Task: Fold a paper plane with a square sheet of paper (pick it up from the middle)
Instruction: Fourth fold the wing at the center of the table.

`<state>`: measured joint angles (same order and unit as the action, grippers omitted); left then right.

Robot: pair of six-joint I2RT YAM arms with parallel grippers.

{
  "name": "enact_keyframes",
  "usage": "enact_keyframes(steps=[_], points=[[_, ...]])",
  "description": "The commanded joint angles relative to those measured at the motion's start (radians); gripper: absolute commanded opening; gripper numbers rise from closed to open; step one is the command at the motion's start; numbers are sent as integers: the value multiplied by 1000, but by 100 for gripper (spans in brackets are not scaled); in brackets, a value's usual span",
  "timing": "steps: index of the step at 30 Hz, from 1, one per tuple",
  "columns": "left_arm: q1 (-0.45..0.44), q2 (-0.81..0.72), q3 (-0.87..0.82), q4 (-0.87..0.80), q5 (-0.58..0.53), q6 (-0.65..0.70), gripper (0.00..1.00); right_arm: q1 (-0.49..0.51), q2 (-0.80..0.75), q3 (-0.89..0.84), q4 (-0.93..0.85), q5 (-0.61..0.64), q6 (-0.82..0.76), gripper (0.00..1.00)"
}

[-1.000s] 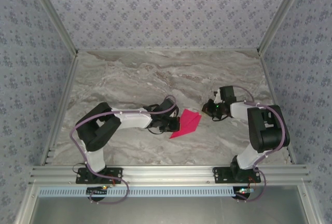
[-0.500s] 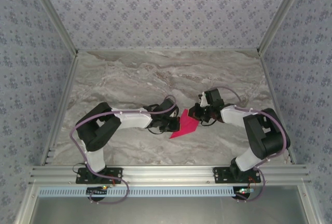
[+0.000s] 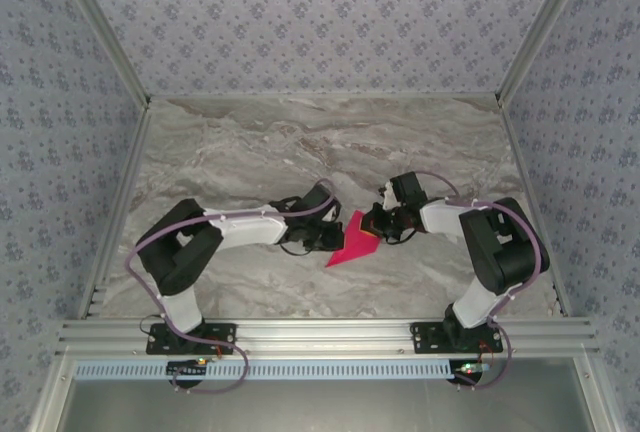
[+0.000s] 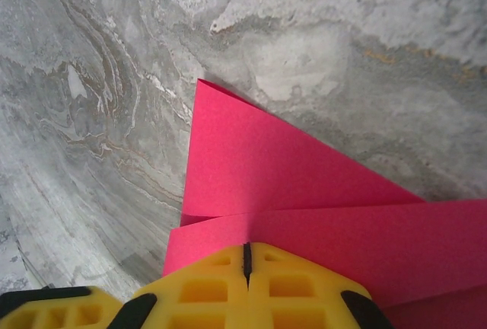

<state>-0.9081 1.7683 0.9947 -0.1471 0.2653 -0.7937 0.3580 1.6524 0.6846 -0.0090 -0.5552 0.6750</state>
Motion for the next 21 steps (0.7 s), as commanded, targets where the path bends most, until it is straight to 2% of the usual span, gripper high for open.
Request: enact_keyframes(steps=[1,7,10,21], points=[[12,-31,84,-20,36,21,13,-8,50,-5,-110,92,-28,0],[11,64,161,-41,118,37,13,-7,65,0,-127,106,-24,0],[13,95,171,-55,124,38,11,-7,69,-1,-133,113,-21,0],[12,146,115,-31,160,15,5,-8,95,12,-171,142,-18,0]])
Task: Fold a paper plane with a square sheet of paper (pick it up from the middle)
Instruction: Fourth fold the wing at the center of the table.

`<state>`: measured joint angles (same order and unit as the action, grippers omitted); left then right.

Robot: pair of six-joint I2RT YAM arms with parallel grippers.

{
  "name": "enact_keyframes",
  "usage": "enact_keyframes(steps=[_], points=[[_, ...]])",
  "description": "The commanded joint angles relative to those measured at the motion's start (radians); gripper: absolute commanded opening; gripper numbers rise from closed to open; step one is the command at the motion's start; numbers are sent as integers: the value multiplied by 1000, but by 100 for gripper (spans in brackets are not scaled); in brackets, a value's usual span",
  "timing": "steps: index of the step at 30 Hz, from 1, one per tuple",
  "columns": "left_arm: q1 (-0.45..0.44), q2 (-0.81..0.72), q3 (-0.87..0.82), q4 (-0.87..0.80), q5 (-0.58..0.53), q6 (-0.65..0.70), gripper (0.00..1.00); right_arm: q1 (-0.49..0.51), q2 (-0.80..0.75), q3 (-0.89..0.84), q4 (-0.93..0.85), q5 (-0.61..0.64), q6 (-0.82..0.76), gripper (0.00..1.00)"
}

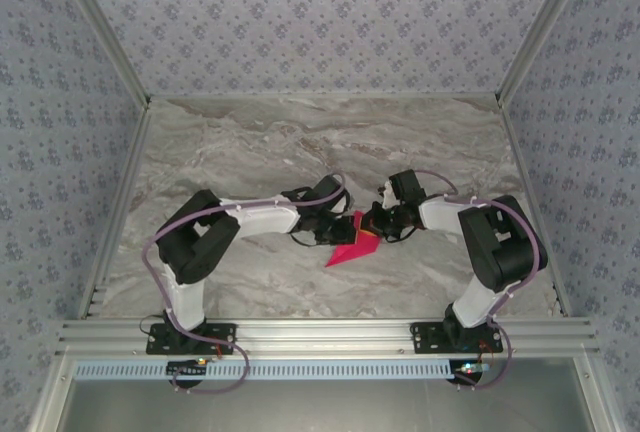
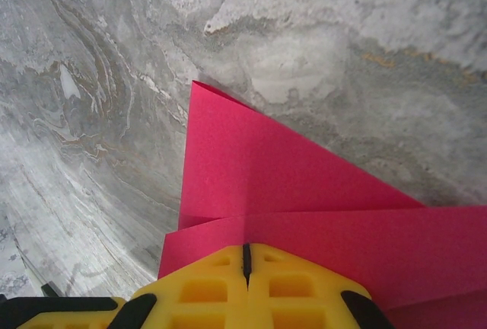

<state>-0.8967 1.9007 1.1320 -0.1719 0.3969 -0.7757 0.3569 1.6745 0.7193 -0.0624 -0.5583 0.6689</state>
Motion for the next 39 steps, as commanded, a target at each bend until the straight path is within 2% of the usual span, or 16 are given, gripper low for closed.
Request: enact_keyframes(steps=[1,10,19,27,39], points=[[1,15,-33,-11,29,-3,5,-7,76,-20,-127,151,-9,0],[1,-19,-142,-25,25,-8,5,-8,100,-5,-167,179,-8,0],[1,-121,-235,-53,37,16,5,-7,110,3,-186,189,-8,0],[-2,-170,-176,-53,37,18,7,-6,113,5,-188,188,-9,0],[-25,-125,-140,-76,16,-3,10,-4,127,10,-193,184,-11,0]])
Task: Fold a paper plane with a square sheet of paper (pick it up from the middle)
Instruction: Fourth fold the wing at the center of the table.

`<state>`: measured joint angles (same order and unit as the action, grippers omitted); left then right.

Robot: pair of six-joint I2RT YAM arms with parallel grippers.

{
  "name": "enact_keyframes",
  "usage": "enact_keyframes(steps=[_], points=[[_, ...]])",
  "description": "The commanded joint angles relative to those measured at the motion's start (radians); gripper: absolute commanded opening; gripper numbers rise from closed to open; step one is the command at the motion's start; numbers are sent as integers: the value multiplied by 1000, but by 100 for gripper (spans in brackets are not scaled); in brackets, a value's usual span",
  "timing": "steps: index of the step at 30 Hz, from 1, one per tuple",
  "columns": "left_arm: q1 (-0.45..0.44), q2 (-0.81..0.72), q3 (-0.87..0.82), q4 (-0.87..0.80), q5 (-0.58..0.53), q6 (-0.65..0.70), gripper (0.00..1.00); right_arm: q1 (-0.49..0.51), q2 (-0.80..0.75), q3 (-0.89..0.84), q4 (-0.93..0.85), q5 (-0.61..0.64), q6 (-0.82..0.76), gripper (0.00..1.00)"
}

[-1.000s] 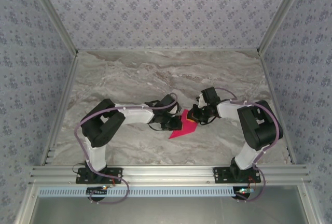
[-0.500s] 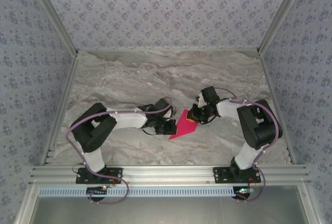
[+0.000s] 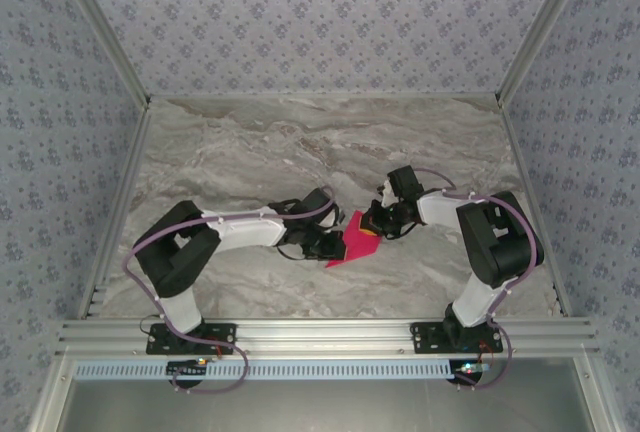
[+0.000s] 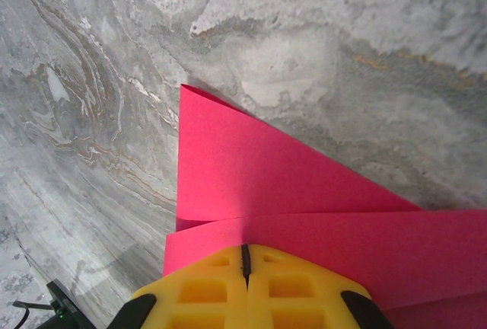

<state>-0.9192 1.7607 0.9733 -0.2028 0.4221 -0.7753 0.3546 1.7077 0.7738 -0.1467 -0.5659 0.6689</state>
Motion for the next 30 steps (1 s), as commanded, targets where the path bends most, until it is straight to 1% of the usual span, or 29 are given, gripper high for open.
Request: enact_keyframes(steps=[1,6,19,22,27,30], points=[[-1,19,13,-46,-10,-7,10,-3,96,-43,-110,193,-12,0],[9,25,-22,-31,-23,-33,9,-2,101,-41,-119,196,-15,0],[24,22,-127,54,-14,-76,9,-3,115,-37,-128,201,-20,0],[30,1,-163,65,-21,-85,9,-3,115,-37,-130,203,-20,0],[36,-30,-236,123,3,-111,9,-3,121,-33,-140,209,-21,0],[36,-59,-282,123,15,-109,8,-3,122,-29,-148,216,-23,0]])
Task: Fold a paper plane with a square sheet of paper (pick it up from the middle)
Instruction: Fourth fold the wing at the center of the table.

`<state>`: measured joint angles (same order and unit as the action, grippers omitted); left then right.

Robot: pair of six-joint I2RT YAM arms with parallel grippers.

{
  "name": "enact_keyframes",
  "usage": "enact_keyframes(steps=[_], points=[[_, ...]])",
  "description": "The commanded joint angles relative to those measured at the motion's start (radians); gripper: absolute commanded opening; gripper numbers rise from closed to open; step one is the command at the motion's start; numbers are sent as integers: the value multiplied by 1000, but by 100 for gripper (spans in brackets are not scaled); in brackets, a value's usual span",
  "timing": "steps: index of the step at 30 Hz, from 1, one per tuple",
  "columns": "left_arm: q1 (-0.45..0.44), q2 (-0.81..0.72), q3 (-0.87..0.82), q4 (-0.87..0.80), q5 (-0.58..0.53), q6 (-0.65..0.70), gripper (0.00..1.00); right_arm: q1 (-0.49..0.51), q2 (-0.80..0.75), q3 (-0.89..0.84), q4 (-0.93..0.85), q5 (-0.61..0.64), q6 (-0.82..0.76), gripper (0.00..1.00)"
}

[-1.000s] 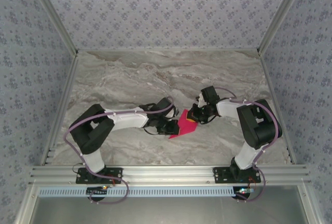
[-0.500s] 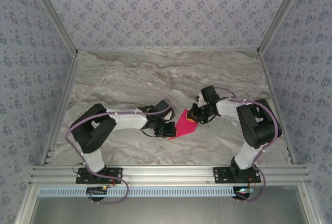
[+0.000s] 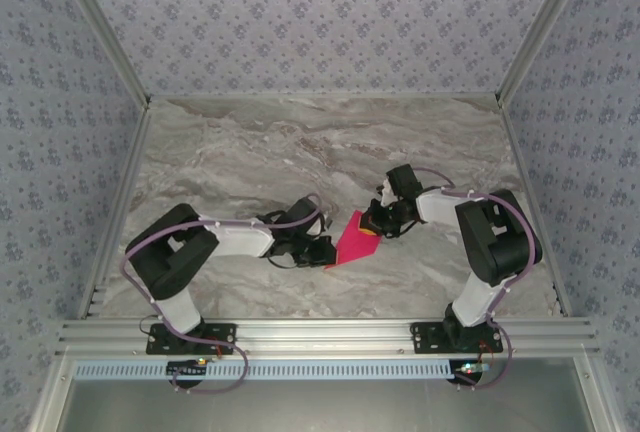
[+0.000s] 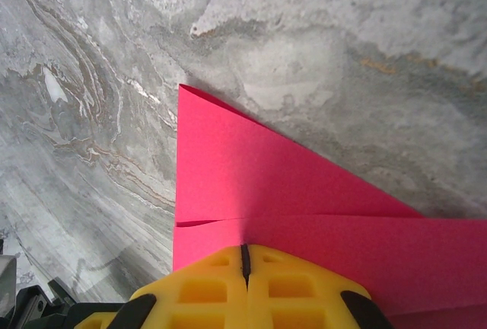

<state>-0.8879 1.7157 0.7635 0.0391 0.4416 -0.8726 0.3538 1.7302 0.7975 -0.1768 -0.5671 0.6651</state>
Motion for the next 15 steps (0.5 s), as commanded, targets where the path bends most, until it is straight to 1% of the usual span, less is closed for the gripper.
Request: enact_keyframes(steps=[1,3,5,8,12,15], points=[[4,-27,-86,-122,2,-4,6,-1,100,-52,-118,217,-21,0],[4,-61,-100,-146,11,28,2,-1,100,-54,-119,218,-22,0],[7,-90,-87,-195,8,65,0,-2,101,-52,-119,218,-22,0],[22,-123,-54,-239,-6,109,0,-1,102,-50,-118,218,-22,0],[30,-150,3,-156,5,114,0,1,101,-48,-116,217,-21,0],[30,-139,50,-87,5,107,0,5,101,-44,-118,216,-21,0]])
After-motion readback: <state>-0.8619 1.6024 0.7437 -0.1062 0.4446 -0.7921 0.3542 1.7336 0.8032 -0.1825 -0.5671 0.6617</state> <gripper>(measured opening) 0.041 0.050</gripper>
